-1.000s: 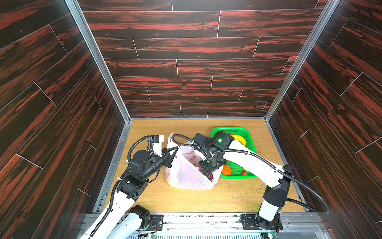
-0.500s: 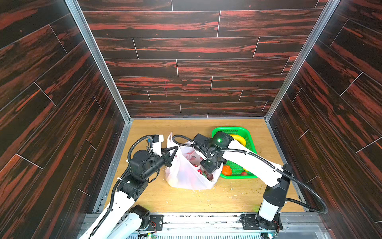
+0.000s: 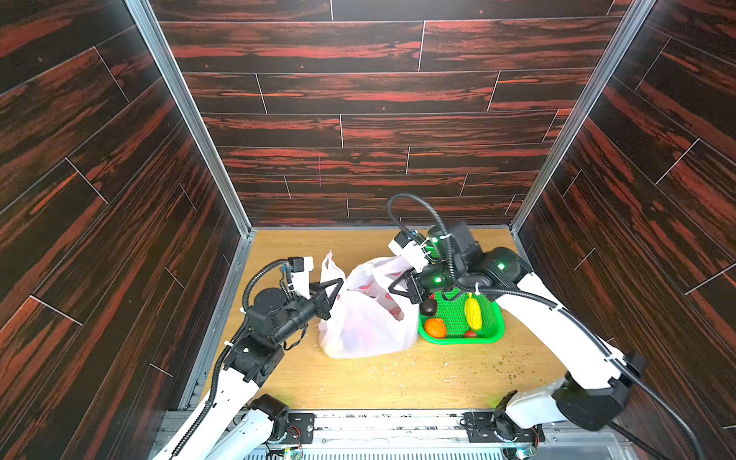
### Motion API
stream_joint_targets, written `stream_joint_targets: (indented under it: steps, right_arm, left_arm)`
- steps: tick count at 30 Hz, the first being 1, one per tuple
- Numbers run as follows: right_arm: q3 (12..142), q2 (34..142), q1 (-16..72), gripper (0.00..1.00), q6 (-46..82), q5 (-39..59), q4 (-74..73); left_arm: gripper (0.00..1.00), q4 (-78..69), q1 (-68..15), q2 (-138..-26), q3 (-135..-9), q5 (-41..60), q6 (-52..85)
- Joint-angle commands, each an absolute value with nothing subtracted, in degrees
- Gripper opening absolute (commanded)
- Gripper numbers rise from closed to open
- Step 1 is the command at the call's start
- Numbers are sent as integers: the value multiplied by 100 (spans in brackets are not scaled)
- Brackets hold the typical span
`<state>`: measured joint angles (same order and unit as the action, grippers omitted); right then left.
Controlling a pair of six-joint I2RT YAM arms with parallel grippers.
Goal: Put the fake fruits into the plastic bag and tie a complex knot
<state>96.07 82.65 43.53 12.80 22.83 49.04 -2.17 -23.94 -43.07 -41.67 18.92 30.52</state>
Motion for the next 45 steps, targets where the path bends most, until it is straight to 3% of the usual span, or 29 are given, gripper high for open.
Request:
stream_joint_targets:
  steps: [1,8,15,21,28,32,37,45]
  right_arm:
    - [9187,7989,4222,0,1582,3602,3171]
    - [8693,7781,4175,0,1725,3971,1989]
    - [8618,7777,4052,25,1517,3539,2598]
    - [9034,8118,4053,32,1382,3431,3327]
    - [9452,7652,4052,54,1093,2685,4009]
    - [9715,7439,4057,58,877,2435,4579]
    - [9800,7187,4068,63,179,2301,5175]
    - [10061,7271,4566,79,-1754,1724,5478]
  left_arm:
    - [0,-430,-2355,-4309,-4477,2013,3124]
    - [0,-744,-2360,-4456,-4587,2122,3269]
    - [0,-791,-2346,-4566,-4526,2104,3314]
    - [0,-822,-2353,-4562,-4507,2074,3305]
    - [0,-765,-2349,-4594,-4491,2054,3282]
    - [0,-748,-2351,-4644,-4516,2009,3277]
    - [0,-721,-2353,-4719,-4552,2005,3312]
    - [0,-702,-2349,-4755,-4597,1978,3357]
